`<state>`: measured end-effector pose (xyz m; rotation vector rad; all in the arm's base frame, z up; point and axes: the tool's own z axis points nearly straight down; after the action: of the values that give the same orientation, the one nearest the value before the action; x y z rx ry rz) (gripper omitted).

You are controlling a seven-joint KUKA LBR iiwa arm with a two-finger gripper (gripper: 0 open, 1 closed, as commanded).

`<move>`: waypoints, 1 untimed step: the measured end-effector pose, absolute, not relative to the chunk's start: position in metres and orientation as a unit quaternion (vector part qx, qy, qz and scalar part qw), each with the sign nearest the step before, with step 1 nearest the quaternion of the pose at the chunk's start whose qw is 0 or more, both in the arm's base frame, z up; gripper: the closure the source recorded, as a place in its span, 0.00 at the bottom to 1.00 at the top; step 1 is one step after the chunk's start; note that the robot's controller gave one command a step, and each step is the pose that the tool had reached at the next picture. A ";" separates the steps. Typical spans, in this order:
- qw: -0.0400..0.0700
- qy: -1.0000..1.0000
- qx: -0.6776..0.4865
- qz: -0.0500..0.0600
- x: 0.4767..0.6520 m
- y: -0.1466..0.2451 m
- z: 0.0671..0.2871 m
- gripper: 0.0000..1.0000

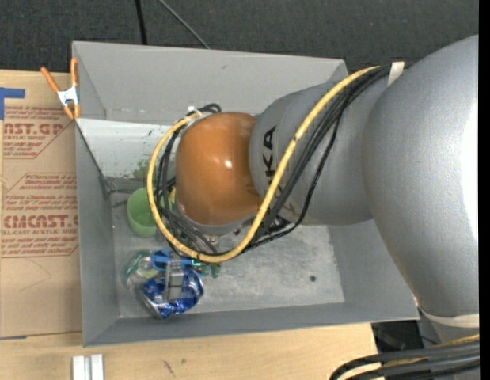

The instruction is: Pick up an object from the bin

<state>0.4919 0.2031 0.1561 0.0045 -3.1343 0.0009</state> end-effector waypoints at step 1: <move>0.001 -1.000 -0.018 -0.001 0.534 0.171 0.071 0.00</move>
Offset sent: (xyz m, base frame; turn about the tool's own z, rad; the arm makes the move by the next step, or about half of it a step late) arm 0.0419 -0.0322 -0.0836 0.0362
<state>0.5341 0.1711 0.0707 -0.0563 -3.1398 -0.0033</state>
